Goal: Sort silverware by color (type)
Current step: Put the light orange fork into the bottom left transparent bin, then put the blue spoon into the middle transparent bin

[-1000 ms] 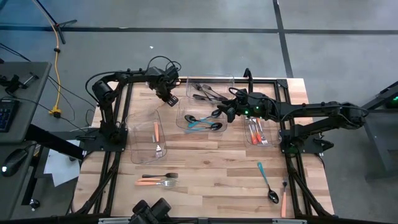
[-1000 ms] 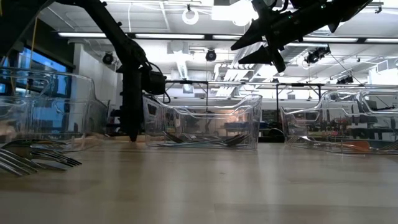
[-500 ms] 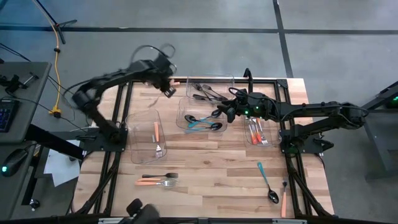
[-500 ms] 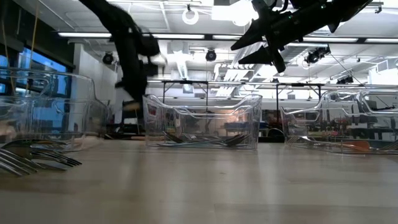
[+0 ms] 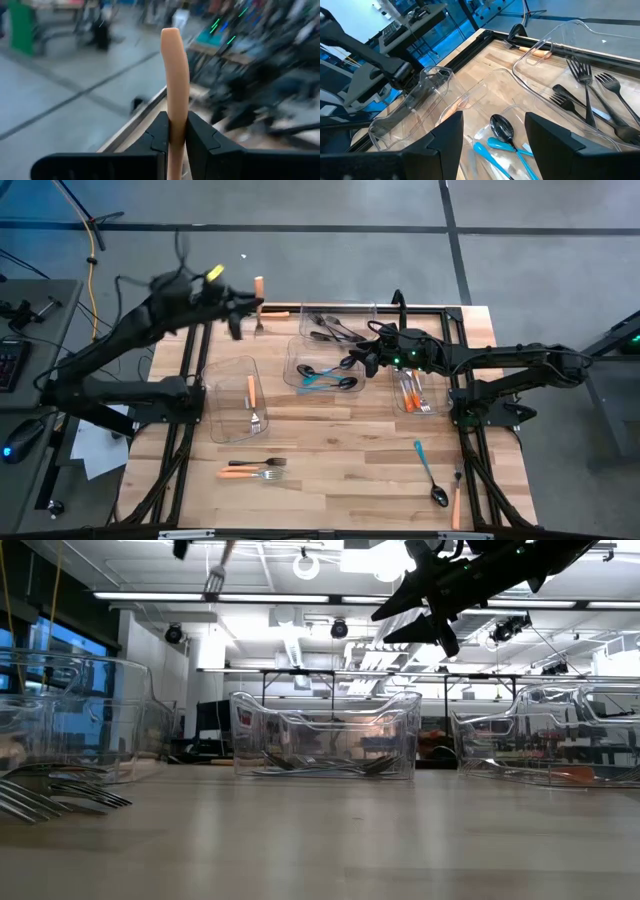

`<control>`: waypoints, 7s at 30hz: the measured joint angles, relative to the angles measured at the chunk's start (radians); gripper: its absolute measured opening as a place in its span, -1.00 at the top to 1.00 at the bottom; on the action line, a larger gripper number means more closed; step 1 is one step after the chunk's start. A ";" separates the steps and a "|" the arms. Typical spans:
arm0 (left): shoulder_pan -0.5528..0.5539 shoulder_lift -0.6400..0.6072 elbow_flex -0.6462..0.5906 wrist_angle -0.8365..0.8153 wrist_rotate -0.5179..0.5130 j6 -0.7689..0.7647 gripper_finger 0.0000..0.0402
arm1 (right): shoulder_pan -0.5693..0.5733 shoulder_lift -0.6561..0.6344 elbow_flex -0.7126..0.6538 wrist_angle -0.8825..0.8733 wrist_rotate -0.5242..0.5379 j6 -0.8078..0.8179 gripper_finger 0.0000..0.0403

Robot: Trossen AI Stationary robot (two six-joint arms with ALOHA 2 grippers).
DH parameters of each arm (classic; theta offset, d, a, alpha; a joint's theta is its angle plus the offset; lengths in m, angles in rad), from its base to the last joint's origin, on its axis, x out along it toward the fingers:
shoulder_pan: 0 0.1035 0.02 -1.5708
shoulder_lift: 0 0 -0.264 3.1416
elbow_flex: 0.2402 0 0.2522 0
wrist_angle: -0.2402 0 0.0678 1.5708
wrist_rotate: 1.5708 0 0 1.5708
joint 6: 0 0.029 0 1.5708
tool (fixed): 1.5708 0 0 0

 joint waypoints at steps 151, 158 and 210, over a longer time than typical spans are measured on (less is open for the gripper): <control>-0.281 0.300 -0.241 0.736 0.146 -0.073 0.28 | 0.000 0.000 0.000 0.463 -0.373 -0.390 0.02; -0.281 0.300 -0.241 0.736 0.146 -0.081 0.28 | 0.000 0.000 0.000 0.463 -0.373 -0.409 0.02; -0.281 0.300 -0.240 0.652 0.144 -0.081 0.28 | 0.977 0.282 0.000 -0.771 -0.443 1.363 0.02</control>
